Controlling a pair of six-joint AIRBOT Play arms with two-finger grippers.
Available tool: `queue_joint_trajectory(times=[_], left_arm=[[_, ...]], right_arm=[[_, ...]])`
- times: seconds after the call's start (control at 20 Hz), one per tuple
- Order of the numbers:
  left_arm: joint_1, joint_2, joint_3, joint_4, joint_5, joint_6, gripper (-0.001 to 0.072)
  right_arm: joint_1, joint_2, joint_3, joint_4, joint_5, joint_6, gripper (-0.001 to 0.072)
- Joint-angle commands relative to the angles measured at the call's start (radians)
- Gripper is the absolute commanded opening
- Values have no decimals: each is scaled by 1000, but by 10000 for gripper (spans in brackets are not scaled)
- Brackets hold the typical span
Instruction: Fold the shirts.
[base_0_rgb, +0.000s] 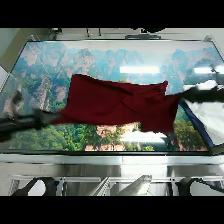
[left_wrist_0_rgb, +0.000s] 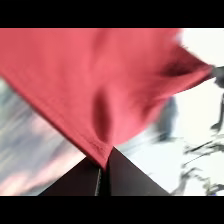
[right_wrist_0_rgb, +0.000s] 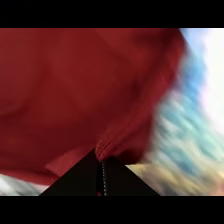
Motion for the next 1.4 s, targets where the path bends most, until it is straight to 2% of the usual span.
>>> queue_joint_trajectory(times=[0.0,0.1,0.25,0.3,0.4,0.5,0.6,0.7,0.85,1.05,1.15,1.25,1.35], left_arm=[[175,87,212,-493,-252,57,26],[258,131,314,-831,-288,79,27],[407,162,431,-1285,-379,78,26],[443,162,463,-1362,-405,79,26],[478,159,510,-1393,-413,73,27],[457,118,558,-1283,-412,53,27],[386,43,621,-1070,-406,56,27],[274,-44,674,-904,-366,73,27],[87,-194,725,-706,-267,132,27],[-113,-465,776,-447,-146,153,26],[-156,-606,797,-348,-75,166,26],[-180,-747,826,-288,-15,193,27],[-189,-892,887,-259,-7,206,27]], right_arm=[[-116,279,46,559,106,-85,15],[-225,476,58,801,38,-149,15],[-368,745,62,890,-168,-218,15],[-387,811,62,885,-238,-239,16],[-389,902,62,886,-343,-300,16],[-389,965,62,846,-401,-357,16],[-389,976,60,724,-397,-329,15],[-389,927,54,632,-323,-253,15],[-356,794,-11,626,-183,-226,15],[-178,558,-154,557,-219,-243,15],[-63,386,-202,517,-308,-266,15],[38,177,-208,530,-385,-340,16],[104,-40,-198,619,-428,-406,15]])
